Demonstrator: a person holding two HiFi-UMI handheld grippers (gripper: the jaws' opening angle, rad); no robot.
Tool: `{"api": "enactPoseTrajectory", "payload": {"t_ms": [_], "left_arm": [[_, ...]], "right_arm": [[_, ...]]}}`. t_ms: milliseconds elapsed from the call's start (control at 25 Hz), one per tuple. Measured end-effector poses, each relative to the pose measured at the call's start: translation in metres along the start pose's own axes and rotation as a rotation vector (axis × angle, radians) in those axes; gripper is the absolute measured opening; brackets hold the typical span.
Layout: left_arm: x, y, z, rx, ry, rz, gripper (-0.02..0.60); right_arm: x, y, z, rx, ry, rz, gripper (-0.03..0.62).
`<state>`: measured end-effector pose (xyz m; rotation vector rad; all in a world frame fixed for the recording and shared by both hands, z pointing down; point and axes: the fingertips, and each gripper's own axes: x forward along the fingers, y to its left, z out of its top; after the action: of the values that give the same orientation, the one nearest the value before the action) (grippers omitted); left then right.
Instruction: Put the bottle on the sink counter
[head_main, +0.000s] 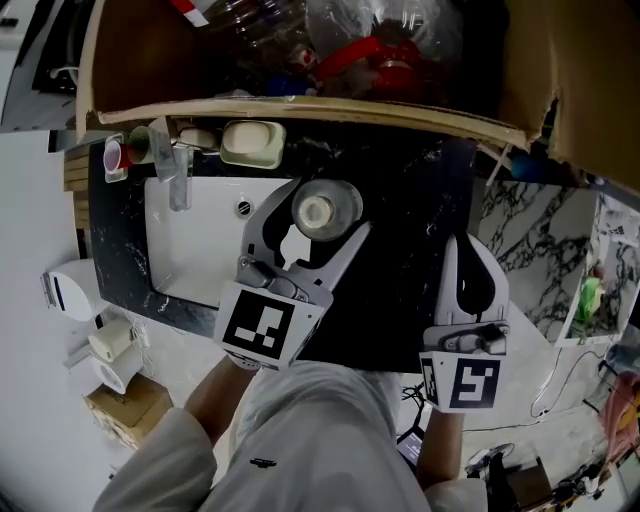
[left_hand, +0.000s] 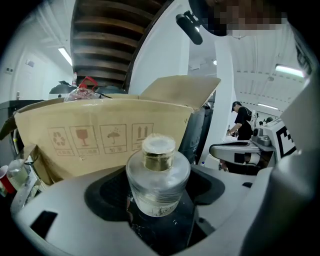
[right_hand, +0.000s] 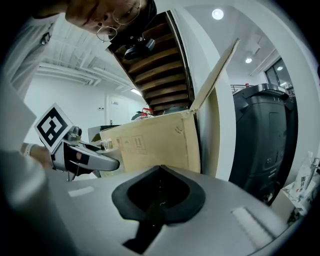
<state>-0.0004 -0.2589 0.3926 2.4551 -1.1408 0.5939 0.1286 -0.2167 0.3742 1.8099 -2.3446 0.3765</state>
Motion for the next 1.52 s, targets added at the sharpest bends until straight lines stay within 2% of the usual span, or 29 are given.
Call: {"api": "enactPoseTrajectory", "payload": {"t_ms": [280,1040,1320,1520], "left_arm": [[0.031,-0.005,-0.010,0.011,0.013,-0.010,0.334],[0.115,-0.029,-0.037,0.095,0.027,-0.036,0.334],[0.138,-0.035,-0.044,0.075,0.036,-0.050,0.334],[0.154,-0.038,-0.044,0.112,0.021,-0.041,0.334]], "right_arm": [[0.016,-0.013,-0.019,-0.026,0.057,0.024,0.011],[0.039,-0.050,-0.050,-0.005,0.056,0.039,0.011],[0.042,-0.059,-0.063,-0.003,0.065,0.036,0.011],[0.039,-0.066,-0.067,-0.004,0.064,0.026,0.011]]}}
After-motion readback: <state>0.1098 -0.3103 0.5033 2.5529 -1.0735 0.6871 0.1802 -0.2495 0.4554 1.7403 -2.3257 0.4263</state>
